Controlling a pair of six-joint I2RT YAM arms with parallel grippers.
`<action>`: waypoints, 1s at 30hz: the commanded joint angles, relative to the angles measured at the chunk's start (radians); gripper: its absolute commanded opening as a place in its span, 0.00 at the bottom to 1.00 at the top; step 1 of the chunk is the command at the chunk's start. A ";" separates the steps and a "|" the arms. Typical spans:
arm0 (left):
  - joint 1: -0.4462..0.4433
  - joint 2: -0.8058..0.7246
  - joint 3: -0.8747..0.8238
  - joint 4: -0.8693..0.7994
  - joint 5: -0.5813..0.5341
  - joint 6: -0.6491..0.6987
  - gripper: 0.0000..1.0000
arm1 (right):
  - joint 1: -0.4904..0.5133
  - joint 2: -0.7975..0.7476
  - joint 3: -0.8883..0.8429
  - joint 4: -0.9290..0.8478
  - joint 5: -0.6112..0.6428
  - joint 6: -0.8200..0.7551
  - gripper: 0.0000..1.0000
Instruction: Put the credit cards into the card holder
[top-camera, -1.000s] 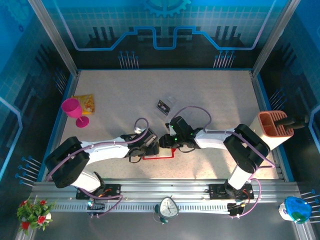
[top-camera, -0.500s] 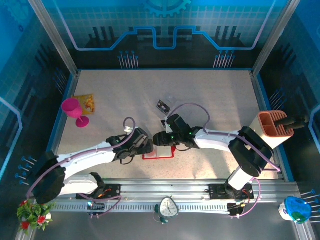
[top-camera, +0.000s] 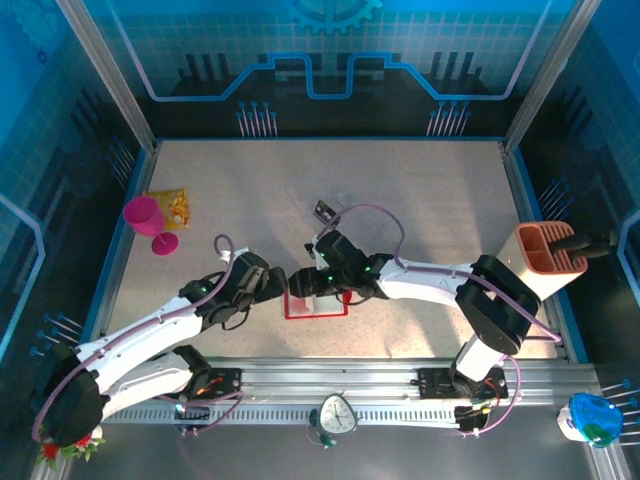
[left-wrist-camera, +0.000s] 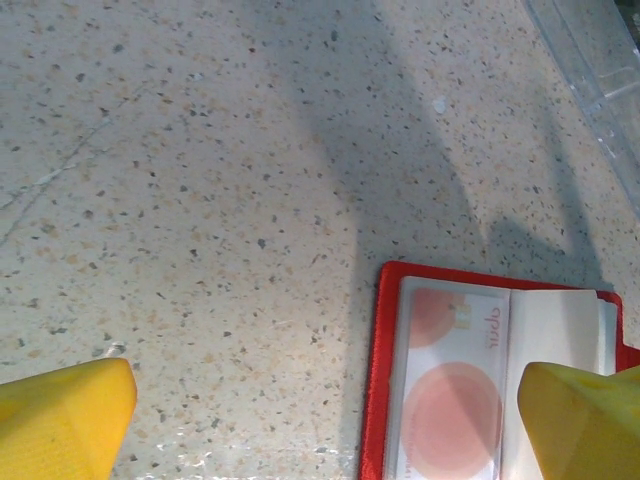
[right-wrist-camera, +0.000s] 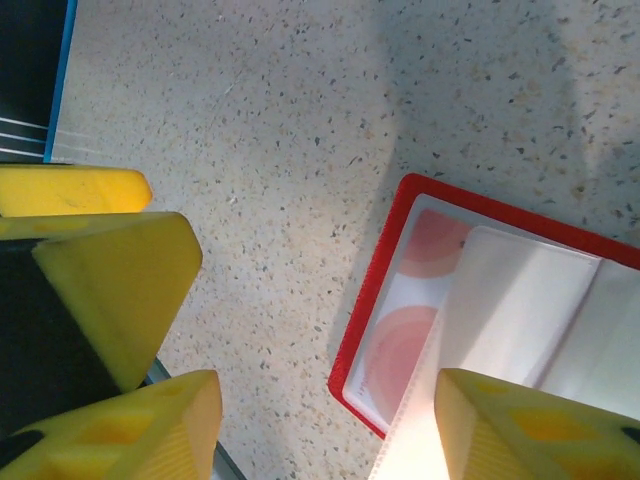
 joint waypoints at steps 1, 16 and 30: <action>0.010 -0.024 -0.017 -0.015 0.002 0.008 0.99 | 0.031 0.044 0.052 -0.032 0.016 0.004 0.62; 0.034 -0.085 -0.026 -0.051 0.004 0.013 0.99 | 0.066 0.229 0.121 0.025 -0.014 0.034 0.63; 0.037 -0.056 -0.012 -0.042 0.009 0.014 0.99 | -0.024 0.099 0.070 0.071 -0.103 0.032 0.63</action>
